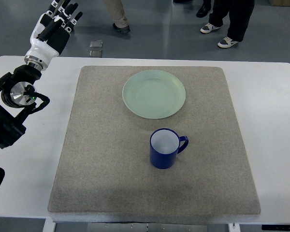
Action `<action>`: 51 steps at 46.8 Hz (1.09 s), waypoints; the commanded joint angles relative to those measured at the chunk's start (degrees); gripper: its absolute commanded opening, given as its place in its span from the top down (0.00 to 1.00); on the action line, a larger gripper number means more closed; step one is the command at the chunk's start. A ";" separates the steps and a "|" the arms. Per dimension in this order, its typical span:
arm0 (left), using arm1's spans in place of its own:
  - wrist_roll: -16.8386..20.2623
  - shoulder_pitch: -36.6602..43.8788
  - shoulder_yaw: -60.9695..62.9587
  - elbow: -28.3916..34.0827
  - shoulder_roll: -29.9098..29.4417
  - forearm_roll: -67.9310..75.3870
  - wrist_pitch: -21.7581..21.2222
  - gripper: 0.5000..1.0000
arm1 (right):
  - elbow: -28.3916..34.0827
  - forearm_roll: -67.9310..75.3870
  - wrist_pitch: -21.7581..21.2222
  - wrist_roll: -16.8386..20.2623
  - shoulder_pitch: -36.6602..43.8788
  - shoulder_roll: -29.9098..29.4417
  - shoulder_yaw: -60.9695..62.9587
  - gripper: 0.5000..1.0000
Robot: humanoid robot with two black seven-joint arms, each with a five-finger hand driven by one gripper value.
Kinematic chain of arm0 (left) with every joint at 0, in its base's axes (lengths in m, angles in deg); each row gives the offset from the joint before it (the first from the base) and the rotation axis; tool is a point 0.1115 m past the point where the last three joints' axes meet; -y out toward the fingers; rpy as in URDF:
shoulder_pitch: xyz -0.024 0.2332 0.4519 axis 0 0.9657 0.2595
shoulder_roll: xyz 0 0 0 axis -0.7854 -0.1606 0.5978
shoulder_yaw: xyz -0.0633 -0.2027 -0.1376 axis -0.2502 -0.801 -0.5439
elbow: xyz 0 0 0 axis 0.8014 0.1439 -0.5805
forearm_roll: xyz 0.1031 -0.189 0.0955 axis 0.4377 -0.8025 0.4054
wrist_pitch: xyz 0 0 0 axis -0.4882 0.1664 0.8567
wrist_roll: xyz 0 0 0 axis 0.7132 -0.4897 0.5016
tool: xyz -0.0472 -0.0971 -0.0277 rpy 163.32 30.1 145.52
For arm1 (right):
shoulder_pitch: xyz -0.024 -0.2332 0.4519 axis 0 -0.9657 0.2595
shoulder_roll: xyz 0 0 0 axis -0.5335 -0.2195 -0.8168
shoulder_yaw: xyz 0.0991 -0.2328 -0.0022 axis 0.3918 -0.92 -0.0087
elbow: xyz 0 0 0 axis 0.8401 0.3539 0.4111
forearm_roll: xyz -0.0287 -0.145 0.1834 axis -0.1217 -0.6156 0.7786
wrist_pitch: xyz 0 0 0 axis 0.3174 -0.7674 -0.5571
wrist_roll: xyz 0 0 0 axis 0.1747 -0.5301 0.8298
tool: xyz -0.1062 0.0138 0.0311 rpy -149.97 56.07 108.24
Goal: Place cup left of plate with left hand
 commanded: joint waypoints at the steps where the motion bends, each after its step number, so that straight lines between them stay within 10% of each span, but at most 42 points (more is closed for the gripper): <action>1: -0.01 0.00 0.05 0.00 -0.01 0.00 -0.25 0.01 | 0.00 0.00 0.00 -0.01 0.00 0.00 0.00 0.14; 51: -0.45 -1.32 15.52 -5.17 -2.91 1.14 -1.31 0.01 | 0.00 0.00 0.00 -0.01 0.00 0.00 0.00 0.14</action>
